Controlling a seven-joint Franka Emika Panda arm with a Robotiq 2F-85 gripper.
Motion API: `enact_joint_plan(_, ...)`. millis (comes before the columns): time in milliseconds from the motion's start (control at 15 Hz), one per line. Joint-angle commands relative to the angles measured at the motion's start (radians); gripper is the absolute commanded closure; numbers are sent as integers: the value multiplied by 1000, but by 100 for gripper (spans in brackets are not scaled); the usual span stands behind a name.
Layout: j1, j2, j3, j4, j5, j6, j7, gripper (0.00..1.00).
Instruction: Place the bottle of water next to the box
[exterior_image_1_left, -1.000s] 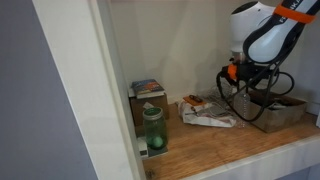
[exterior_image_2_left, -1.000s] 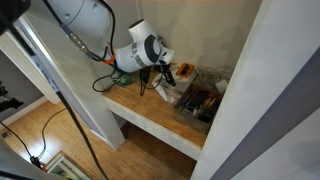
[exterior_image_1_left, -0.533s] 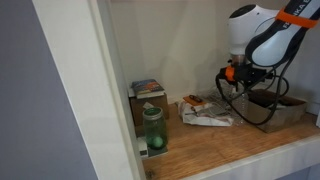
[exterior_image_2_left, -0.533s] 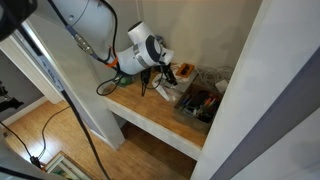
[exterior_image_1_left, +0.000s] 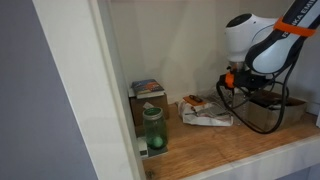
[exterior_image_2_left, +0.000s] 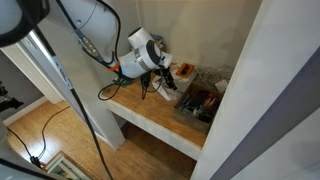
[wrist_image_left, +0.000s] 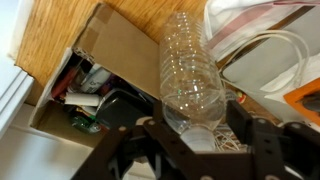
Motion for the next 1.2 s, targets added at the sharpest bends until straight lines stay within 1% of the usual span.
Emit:
enact_joint_plan(0,-15,2,15,-18,6,23,-21,3)
enact_joint_plan(67,-26,-7,29,-32,36,27,-62,0)
enact_joint_plan(200,-36,-24,46,-51,78,20,-126,0)
enact_joint_plan(333,-49,-39,66,-69,148,9,-220,0)
enact_joint_plan(667,-58,-66,95,-88,374,-47,-476,0)
enact_joint_plan(867,-51,-76,102,-78,469,-81,-574,0)
enact_joint_plan(1133,-45,-89,117,-61,550,-109,-669,0)
